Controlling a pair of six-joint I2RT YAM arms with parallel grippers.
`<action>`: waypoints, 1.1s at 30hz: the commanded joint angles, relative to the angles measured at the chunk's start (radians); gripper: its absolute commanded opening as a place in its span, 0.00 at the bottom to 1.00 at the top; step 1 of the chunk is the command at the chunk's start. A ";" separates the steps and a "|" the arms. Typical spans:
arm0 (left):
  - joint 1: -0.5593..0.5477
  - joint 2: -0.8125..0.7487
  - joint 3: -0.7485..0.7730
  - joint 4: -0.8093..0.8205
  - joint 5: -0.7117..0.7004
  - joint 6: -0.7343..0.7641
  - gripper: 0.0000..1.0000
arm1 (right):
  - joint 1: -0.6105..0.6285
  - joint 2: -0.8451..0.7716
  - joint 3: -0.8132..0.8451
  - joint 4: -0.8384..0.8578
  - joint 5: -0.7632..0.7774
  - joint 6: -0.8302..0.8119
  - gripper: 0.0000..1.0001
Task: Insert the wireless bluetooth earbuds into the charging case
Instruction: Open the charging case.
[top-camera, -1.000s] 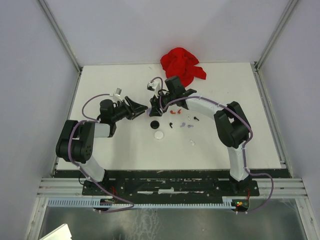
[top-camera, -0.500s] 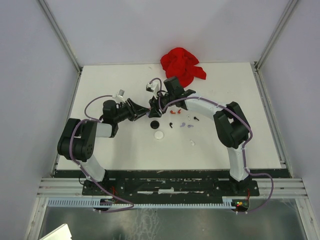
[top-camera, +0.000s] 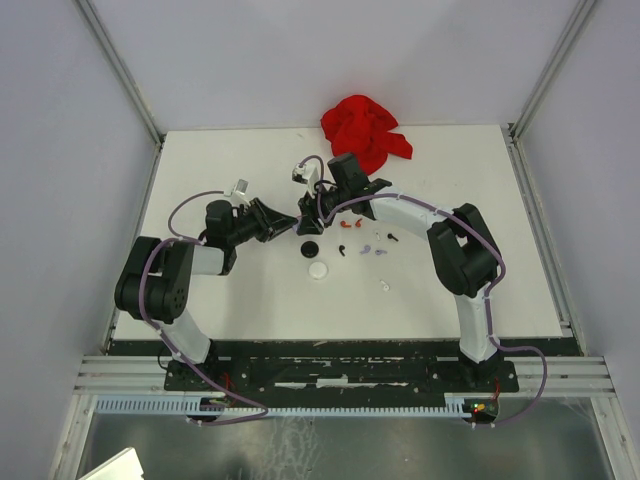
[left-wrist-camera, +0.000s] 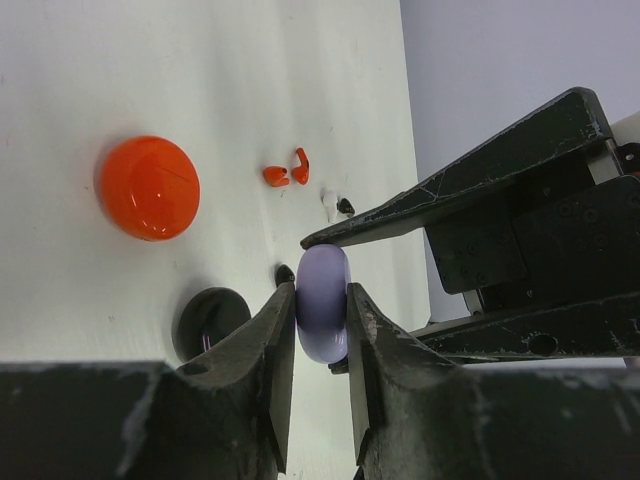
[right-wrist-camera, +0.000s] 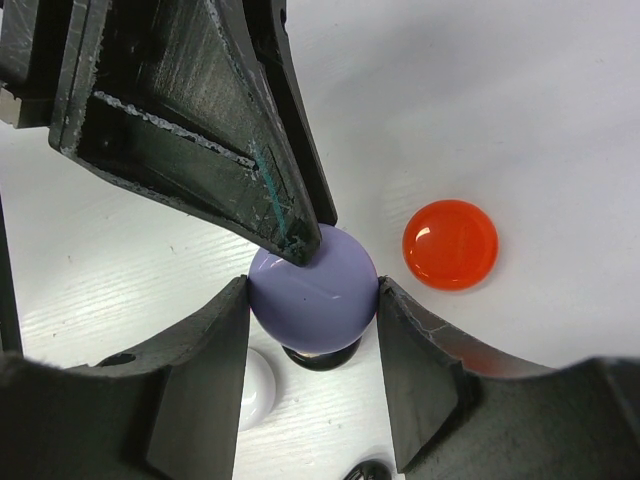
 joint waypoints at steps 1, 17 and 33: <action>-0.002 0.000 0.021 0.062 0.007 0.036 0.30 | 0.004 -0.056 0.021 0.019 -0.033 -0.012 0.09; -0.003 -0.007 0.011 0.094 0.005 0.024 0.03 | 0.005 -0.058 0.034 0.035 -0.026 0.026 0.36; 0.000 -0.019 0.011 0.095 -0.037 -0.001 0.03 | -0.030 -0.207 -0.115 0.234 0.146 0.251 0.76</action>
